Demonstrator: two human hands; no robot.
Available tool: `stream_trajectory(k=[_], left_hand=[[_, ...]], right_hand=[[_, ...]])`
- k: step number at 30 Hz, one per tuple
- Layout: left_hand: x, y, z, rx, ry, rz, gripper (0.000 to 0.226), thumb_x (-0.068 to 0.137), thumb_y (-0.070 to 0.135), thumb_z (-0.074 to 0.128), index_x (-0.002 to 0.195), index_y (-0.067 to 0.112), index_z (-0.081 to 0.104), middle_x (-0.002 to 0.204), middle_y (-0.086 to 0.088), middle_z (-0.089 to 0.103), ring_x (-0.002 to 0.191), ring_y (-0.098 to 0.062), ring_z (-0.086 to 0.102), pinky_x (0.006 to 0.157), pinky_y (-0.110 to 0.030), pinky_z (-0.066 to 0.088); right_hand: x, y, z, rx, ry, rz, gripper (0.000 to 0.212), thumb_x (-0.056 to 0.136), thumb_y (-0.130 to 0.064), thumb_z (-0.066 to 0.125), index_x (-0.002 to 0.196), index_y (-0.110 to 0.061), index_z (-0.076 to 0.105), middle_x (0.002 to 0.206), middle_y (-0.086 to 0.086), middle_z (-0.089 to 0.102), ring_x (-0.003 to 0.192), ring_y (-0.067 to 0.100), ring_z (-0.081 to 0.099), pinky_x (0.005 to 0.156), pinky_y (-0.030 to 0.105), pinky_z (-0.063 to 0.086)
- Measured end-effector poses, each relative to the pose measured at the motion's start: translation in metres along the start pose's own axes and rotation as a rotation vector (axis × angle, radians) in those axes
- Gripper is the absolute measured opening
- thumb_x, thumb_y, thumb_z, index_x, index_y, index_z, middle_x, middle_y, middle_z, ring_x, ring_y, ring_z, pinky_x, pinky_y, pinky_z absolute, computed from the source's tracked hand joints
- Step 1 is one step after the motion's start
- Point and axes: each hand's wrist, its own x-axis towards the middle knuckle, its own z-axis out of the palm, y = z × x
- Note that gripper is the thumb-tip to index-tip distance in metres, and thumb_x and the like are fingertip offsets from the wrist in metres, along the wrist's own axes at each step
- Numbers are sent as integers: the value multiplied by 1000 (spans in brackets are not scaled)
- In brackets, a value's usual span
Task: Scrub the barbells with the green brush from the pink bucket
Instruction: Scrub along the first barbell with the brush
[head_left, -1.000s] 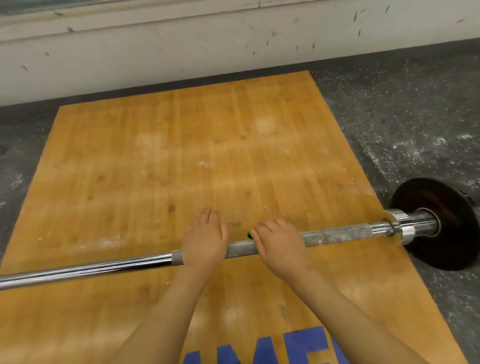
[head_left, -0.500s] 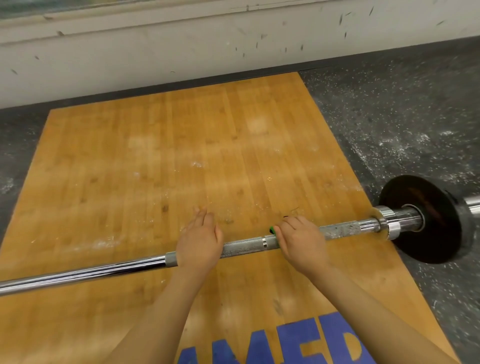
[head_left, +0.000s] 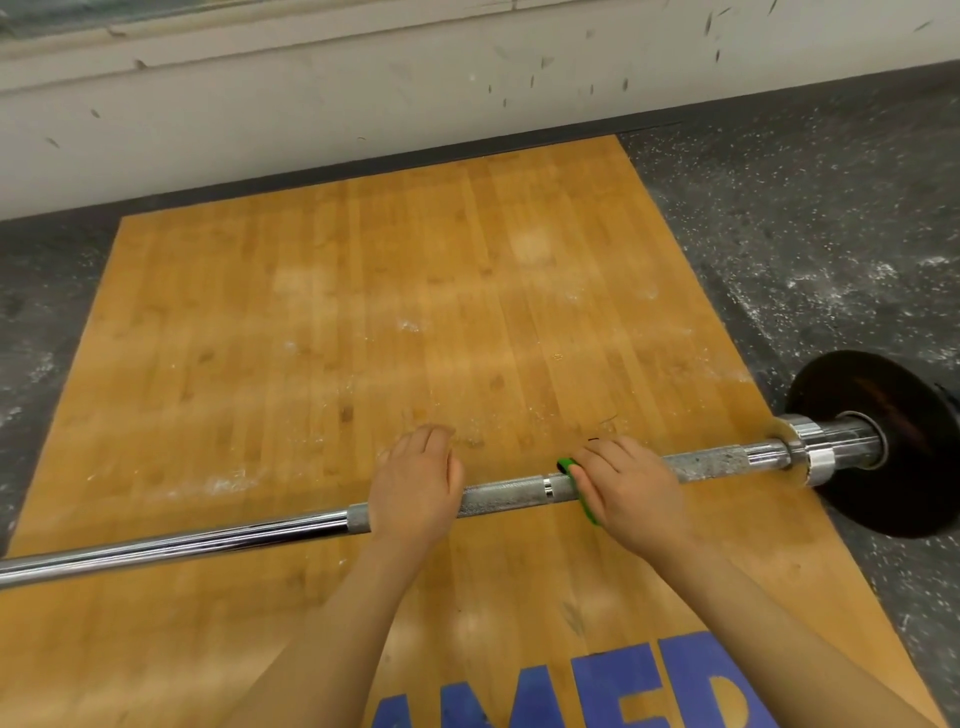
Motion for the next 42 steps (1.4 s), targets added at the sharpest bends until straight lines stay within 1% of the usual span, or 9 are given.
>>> stream_trajectory(k=[3,6,10,19,25,30,35,40,42], left_hand=[[5,-3,0,-21,71,43,51,93,37,24,114,13,64,107,0,66,93,-21,59,75,-36,44],[16,-4,-3,-39,84,74,54,94,40,21,114,14,63,107,2,64,92,-19,59,71,-33,42],[35,-7,-6,-67,109,149,50,96,40,25,114,13,64,104,0,65,89,-20,60,69,-33,45],[81,-11,-19,-50,176,304,44,95,29,31,106,6,67,97,-5,68,84,-25,63,69,-33,47],[72,-28,-10,-42,192,300,38,95,27,35,111,9,65,106,-3,66,95,-24,62,78,-37,47],[79,-40,4,104,221,358,35,96,31,36,108,14,65,109,1,64,98,-19,60,85,-31,35],[101,-46,4,157,277,434,33,96,31,38,97,11,66,102,-2,64,91,-20,61,84,-29,36],[116,-48,2,178,277,452,35,96,31,37,97,11,66,100,-3,66,89,-21,62,84,-29,37],[121,-49,0,193,269,447,36,96,32,37,98,11,66,100,-2,66,90,-21,63,85,-28,36]], right_hand=[[7,-1,-1,54,18,45,47,104,-34,36,95,-6,72,89,5,68,82,25,62,71,36,51],[16,3,-10,145,95,196,51,104,-38,34,100,-3,71,94,7,69,91,24,59,82,28,43],[31,17,-24,169,137,317,54,104,-40,31,104,-3,70,99,7,68,97,18,52,87,23,36],[66,30,-32,117,187,290,47,102,-37,36,107,-5,69,103,7,67,100,22,55,93,20,31],[85,22,-11,149,230,268,46,102,-34,39,107,0,69,102,10,67,101,21,52,94,21,32],[89,13,12,154,218,277,46,102,-36,38,107,-2,69,103,8,67,103,20,52,99,12,26],[89,2,38,147,201,221,45,101,-34,42,108,0,69,106,10,66,105,24,52,95,30,40],[116,-8,74,36,209,59,34,97,-28,51,105,-1,70,106,11,67,104,27,54,87,38,49],[129,-10,87,-38,221,38,30,97,-28,52,105,-5,71,106,9,68,105,26,54,86,37,47]])
